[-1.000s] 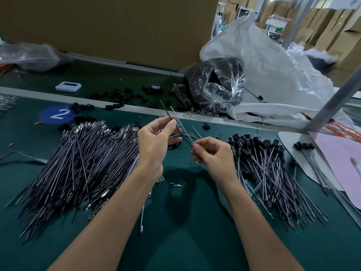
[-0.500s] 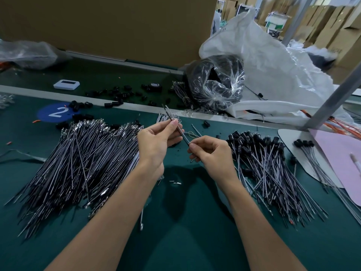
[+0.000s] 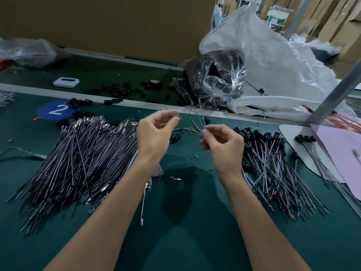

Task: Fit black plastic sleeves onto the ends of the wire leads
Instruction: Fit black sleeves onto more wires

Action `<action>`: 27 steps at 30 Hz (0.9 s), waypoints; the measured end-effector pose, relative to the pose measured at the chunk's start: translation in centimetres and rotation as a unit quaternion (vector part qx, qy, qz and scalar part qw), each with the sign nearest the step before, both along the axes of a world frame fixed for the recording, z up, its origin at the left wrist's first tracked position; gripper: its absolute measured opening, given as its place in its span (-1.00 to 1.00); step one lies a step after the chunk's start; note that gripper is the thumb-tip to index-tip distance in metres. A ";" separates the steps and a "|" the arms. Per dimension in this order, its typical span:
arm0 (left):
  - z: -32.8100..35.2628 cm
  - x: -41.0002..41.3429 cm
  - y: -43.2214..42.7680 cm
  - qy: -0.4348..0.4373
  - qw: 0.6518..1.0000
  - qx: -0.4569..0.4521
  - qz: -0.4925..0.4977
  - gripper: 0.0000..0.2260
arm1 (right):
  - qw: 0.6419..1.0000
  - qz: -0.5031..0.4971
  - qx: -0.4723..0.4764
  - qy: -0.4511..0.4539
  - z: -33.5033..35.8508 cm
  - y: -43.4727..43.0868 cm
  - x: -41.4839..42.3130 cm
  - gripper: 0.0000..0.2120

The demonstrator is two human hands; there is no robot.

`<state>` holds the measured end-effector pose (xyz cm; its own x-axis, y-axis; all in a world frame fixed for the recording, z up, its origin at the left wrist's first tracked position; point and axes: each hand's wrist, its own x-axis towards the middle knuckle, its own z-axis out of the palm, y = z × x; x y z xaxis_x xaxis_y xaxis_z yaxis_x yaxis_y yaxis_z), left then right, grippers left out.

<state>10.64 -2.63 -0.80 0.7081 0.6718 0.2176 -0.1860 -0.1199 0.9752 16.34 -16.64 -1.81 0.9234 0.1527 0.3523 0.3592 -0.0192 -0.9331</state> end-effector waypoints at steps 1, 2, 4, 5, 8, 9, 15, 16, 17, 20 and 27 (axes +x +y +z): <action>0.1 -0.3 0.6 0.023 0.996 0.072 0.039 -0.84 | 1.000 -0.023 0.003 0.003 0.0 -0.2 0.2 -0.84; 0.2 -0.6 1.1 0.050 0.986 0.138 0.072 -0.81 | 0.999 -0.042 0.000 0.003 0.0 -0.4 0.3 -0.84; 0.3 -1.1 2.0 0.106 0.959 0.239 0.105 -0.79 | 0.997 -0.071 -0.025 -0.008 0.0 -0.5 0.4 -0.84; 0.3 -1.1 2.2 0.133 0.944 0.285 0.102 -0.80 | 0.996 -0.078 -0.041 -0.016 0.0 -0.4 0.3 -0.84; 0.7 0.0 1.6 0.206 0.893 0.399 0.037 -0.81 | 0.993 -0.085 -0.075 -0.029 -0.1 -0.2 0.2 -0.88; 0.8 0.7 1.2 0.230 0.873 0.429 0.015 -0.79 | 0.992 -0.087 -0.081 -0.031 -0.1 -0.3 0.3 -0.88; 0.3 3.7 1.1 0.329 0.780 0.530 -0.054 -0.84 | 0.992 -0.084 -0.090 -0.031 0.0 -0.4 0.1 -0.91; 0.2 3.9 1.3 0.323 0.785 0.526 -0.059 -0.81 | 0.992 -0.083 -0.091 -0.032 0.0 -0.4 0.1 -0.92; 0.1 4.0 1.5 0.307 0.800 0.511 -0.065 -0.78 | 0.992 -0.083 -0.091 -0.034 0.0 -0.5 0.2 -0.92; 0.4 3.4 1.6 0.207 0.894 0.390 -0.070 -0.77 | 0.992 -0.079 -0.083 -0.044 0.1 -0.5 0.4 -0.90; 0.0 -0.1 2.0 -0.001 0.969 -0.214 -0.121 -0.87 | 0.997 -0.012 -0.071 -0.034 0.3 -0.6 0.3 -0.87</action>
<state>10.55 -0.67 -0.84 0.8557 0.5156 -0.0437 -0.1594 0.3431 0.9257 16.67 -17.20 -1.51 0.9022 0.1837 0.3902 0.4190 -0.1596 -0.8938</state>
